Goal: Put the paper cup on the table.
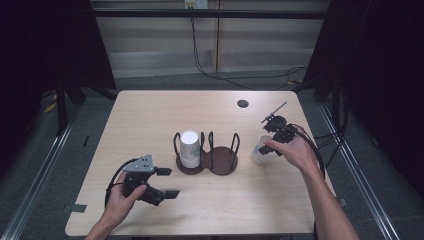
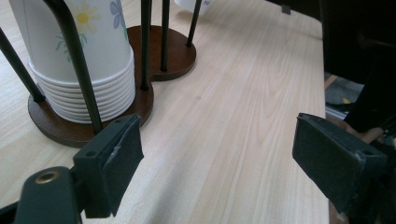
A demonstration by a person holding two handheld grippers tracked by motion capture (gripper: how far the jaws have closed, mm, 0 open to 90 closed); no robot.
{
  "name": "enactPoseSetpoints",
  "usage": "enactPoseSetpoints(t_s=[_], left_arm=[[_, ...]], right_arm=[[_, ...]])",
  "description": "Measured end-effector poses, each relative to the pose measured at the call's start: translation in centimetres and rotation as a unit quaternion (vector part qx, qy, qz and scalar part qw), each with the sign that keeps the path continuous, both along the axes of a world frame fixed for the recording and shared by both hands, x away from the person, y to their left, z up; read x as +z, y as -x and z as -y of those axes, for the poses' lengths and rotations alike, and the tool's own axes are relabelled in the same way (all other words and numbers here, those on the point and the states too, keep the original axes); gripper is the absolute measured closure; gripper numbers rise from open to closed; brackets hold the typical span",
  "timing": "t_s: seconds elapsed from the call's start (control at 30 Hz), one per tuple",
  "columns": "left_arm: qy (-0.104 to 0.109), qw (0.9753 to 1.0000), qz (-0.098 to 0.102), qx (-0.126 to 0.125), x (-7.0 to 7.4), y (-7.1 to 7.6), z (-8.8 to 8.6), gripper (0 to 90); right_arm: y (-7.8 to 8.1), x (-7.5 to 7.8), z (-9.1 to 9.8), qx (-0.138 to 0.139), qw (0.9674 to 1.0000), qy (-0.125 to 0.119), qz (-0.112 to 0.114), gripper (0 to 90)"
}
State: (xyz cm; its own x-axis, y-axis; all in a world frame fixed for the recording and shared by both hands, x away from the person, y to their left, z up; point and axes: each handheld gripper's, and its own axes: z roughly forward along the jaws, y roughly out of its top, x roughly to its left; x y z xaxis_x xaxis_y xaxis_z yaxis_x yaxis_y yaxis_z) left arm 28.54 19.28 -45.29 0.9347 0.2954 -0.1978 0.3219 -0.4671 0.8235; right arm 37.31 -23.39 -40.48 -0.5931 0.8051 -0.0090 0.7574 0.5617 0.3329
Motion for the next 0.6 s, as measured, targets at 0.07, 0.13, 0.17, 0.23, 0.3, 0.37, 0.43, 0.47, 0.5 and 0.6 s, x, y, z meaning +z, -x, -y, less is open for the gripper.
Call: enactPoseSetpoints(t_s=[0.07,0.13,0.17,0.23,0.3,0.37,0.43,0.47,0.5,0.6], left_arm=[[-0.005,1.0000,-0.002,-0.007,-0.1,0.1,0.2,15.9],[-0.008,0.9999,-0.002,-0.009,-0.2,0.1,0.3,15.9],[-0.008,0.9999,-0.003,-0.009,-0.2,0.1,0.3,15.9],[-0.006,0.9999,-0.002,-0.009,-0.1,0.1,0.3,15.9],[-0.004,1.0000,-0.002,-0.007,-0.1,0.0,0.2,15.9],[-0.002,1.0000,-0.001,-0.004,-0.1,0.0,0.1,15.9],[0.001,1.0000,-0.001,0.000,0.0,0.0,0.0,15.9],[0.001,1.0000,0.000,0.001,0.0,0.0,0.0,15.9],[0.002,1.0000,0.000,0.000,0.0,0.0,0.0,15.9],[0.008,1.0000,-0.004,-0.001,0.0,0.0,0.0,15.9]], right_arm=[[-0.2,-0.3,-0.2,0.003,1.0000,0.002,-0.004,26.5],[-0.4,-0.5,-0.4,0.002,1.0000,0.004,-0.007,26.0],[-0.5,-0.6,-0.4,-0.001,1.0000,0.002,-0.006,25.7],[-0.7,-0.8,-0.6,0.001,0.9999,0.009,-0.007,24.9],[-0.8,-0.9,-0.6,-0.003,0.9999,0.005,-0.009,24.1],[-1.0,-1.0,-0.6,-0.006,0.9999,0.004,-0.009,23.4],[-1.1,-1.1,-0.8,-0.012,0.9999,0.003,-0.005,22.2],[-1.1,-1.2,-0.9,-0.012,0.9999,0.003,-0.002,21.8],[-1.1,-1.2,-0.9,-0.012,0.9999,0.003,-0.002,21.8],[-1.2,-1.4,-1.1,-0.013,0.9999,0.002,0.003,21.5]])
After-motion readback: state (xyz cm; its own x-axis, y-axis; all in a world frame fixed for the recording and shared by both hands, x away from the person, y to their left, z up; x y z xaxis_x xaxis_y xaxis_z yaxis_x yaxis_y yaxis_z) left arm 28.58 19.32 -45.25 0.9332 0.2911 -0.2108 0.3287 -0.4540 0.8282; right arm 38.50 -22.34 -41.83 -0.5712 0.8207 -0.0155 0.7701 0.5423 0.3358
